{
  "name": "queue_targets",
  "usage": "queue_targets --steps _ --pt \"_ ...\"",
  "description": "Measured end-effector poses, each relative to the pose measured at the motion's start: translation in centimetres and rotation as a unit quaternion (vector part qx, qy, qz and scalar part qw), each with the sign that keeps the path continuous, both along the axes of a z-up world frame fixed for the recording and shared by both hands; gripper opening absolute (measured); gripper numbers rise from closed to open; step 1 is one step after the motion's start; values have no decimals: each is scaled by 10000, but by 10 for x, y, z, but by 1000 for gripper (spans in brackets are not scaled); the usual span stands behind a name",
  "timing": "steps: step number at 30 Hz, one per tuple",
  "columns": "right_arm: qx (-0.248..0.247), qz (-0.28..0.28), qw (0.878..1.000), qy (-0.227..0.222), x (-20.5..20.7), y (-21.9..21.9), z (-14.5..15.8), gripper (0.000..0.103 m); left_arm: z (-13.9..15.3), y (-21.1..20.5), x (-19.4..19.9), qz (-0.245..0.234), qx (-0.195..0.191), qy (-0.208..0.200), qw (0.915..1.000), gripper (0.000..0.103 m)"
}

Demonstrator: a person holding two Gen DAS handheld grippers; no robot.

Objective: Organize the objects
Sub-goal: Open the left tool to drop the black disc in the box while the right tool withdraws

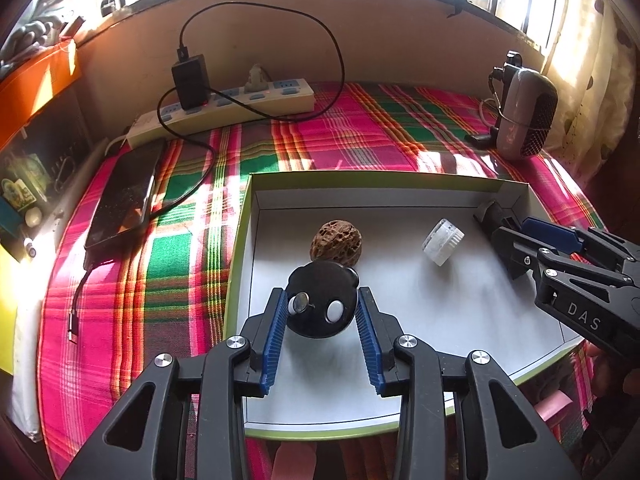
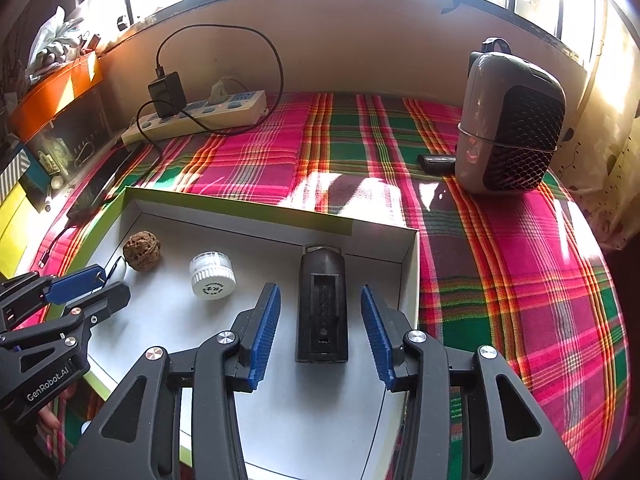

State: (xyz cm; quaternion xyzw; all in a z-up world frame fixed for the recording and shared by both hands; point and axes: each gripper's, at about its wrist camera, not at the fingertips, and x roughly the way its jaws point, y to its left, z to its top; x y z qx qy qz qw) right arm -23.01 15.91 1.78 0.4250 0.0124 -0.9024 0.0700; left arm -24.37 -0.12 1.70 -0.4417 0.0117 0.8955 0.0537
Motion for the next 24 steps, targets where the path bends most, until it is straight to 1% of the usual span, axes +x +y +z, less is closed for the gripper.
queue_targets --steps 16,24 --pt "-79 -71 9996 252 29 3 19 44 18 -5 31 -19 18 233 9997 33" --pt "-134 -80 9991 392 54 4 30 44 30 -12 60 58 123 408 9991 33"
